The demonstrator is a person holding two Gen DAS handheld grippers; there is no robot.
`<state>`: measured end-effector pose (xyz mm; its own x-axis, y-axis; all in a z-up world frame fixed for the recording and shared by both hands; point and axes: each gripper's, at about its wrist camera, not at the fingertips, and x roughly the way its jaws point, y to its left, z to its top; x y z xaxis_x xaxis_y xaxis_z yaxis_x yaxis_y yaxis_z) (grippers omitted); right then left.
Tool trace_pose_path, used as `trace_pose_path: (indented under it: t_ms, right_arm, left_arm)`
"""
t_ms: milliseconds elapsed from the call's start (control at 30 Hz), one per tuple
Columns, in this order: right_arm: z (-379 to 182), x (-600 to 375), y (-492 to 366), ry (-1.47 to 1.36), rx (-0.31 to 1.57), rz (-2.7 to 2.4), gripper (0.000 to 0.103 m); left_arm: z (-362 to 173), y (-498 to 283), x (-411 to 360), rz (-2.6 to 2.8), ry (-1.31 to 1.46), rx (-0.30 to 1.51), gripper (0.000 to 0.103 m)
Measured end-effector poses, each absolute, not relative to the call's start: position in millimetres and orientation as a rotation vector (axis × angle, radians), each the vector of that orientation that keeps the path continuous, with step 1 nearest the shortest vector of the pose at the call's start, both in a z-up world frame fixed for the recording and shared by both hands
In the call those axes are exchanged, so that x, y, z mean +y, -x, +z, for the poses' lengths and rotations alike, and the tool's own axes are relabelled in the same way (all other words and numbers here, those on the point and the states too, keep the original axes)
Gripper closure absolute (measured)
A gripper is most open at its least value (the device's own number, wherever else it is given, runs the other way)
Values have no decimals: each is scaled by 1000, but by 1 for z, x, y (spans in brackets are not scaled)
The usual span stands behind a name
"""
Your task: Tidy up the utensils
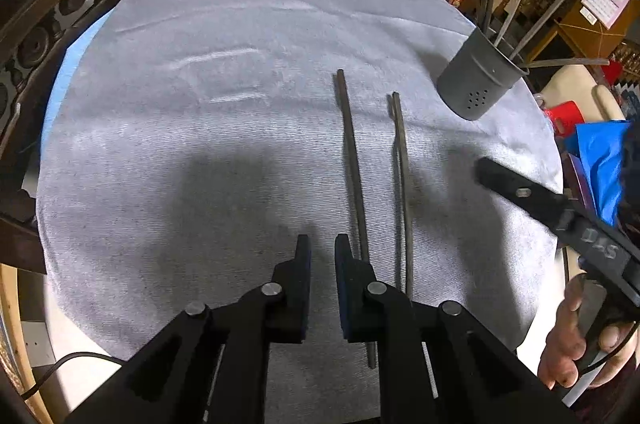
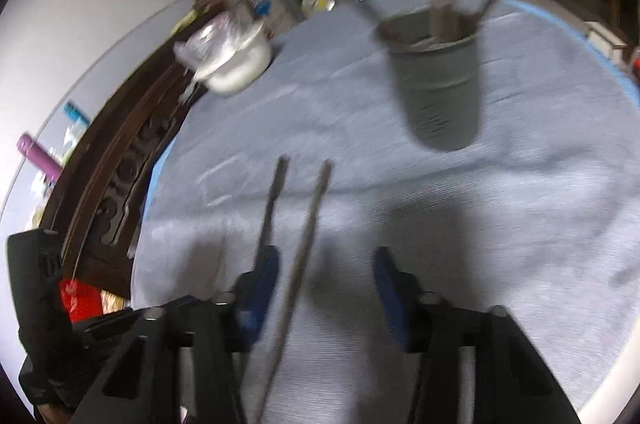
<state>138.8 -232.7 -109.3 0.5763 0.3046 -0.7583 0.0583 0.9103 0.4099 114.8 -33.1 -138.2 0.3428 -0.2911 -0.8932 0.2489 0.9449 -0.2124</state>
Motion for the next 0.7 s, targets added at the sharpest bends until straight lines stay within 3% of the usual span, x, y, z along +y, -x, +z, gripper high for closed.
trace_pose_path:
  t_ms: [100, 233, 433, 633, 700]
  right_arm:
    - [-121, -215, -154, -376, 1012, 149, 63]
    - [-143, -207, -168, -439, 1099, 149, 63]
    - [-150, -199, -169, -399, 1124, 144, 69]
    - [-147, -193, -169, -300, 1125, 105, 89]
    - [-146, -195, -168, -269, 1117, 82, 92]
  left_arm:
    - [-140, -115, -29, -335, 44, 1182, 89]
    - [-141, -113, -20, -307, 51, 1186, 75]
    - [-143, -116, -16, -296, 66, 1189, 74]
    - [-143, -115, -23, -311, 54, 1194, 74]
    - [-142, -114, -22, -309, 50, 1198, 74]
